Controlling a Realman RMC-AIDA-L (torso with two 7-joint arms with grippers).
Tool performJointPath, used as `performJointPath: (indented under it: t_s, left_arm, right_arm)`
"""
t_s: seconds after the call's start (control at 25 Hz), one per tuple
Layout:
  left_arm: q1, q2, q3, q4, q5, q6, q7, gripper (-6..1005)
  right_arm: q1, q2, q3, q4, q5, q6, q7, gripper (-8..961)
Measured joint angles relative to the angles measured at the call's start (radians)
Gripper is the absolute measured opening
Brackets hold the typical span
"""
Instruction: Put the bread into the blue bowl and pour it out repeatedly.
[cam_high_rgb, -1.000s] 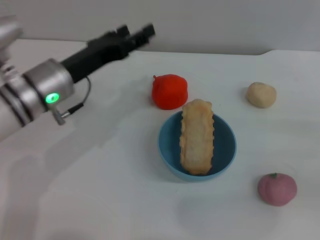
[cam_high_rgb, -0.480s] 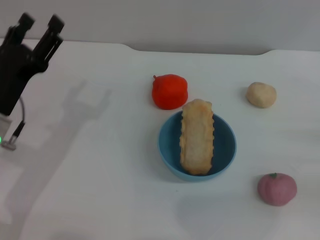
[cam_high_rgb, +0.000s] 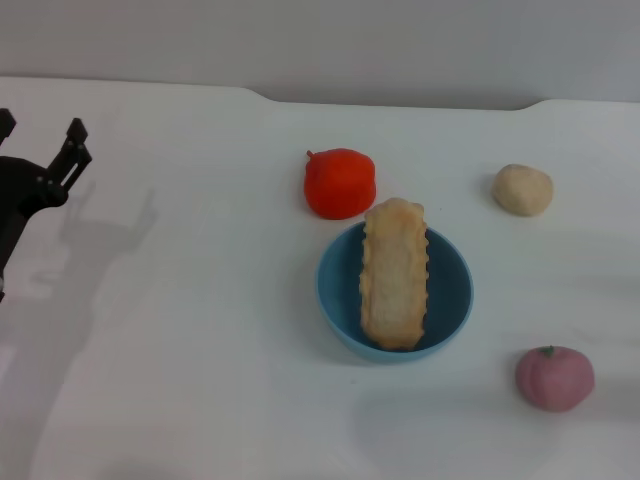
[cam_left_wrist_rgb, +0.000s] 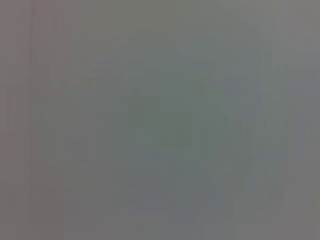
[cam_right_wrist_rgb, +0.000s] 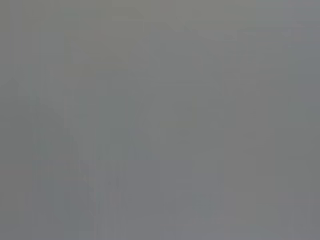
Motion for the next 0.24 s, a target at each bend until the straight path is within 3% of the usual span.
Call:
performJointPath:
  t_s: [0.24]
  left_arm:
    - [-0.011, 0.002, -0.004, -0.001, -0.03, -0.032, 0.004, 839]
  right_arm:
    - [-0.023, 0.001, 0.003, 0.088, -0.002, -0.095, 0.002, 309]
